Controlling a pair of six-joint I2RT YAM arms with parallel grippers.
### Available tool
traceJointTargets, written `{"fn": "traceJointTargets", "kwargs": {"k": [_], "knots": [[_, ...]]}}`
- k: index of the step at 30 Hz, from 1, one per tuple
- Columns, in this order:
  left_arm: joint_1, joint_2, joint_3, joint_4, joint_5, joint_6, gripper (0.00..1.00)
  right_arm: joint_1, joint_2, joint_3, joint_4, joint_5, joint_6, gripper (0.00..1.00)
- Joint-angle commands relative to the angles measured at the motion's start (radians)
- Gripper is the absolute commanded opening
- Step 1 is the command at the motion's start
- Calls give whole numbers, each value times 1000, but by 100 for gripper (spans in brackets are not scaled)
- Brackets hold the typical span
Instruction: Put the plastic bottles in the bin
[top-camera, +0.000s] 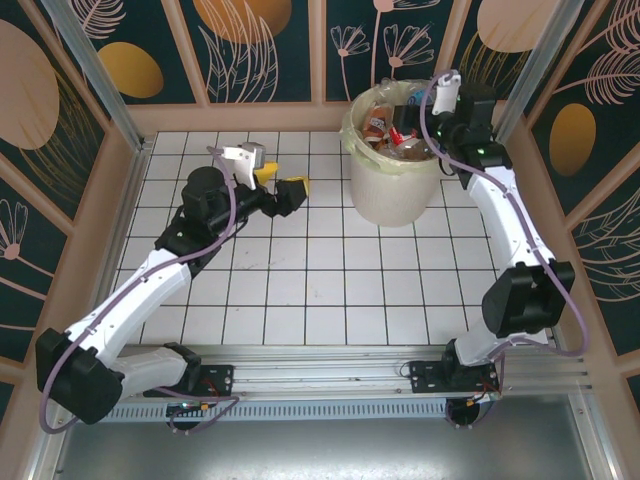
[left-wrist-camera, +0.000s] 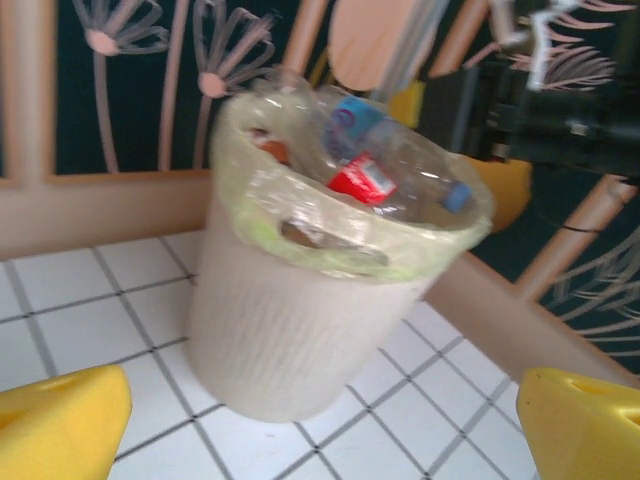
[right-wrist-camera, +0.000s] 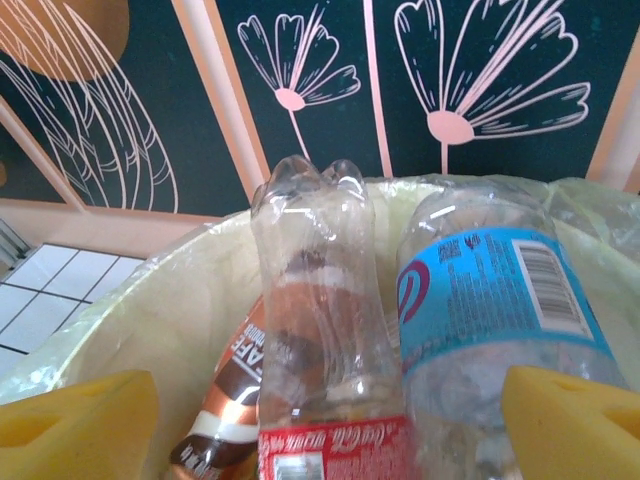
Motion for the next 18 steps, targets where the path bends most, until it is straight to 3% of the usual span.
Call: {"fn": "traceJointTargets", "kwargs": {"k": [1,9,18], "knots": [[-5,-64,-4,-16,-199,112,99,3,-89,-51,80,7,11,95],[-3,-109,-62,-29,-394,204,99,2,-271,-235,128,39,33,99],[34,-125,-206,82,-501,210,99,-1,-540,-583,291,197,66,99]]}}
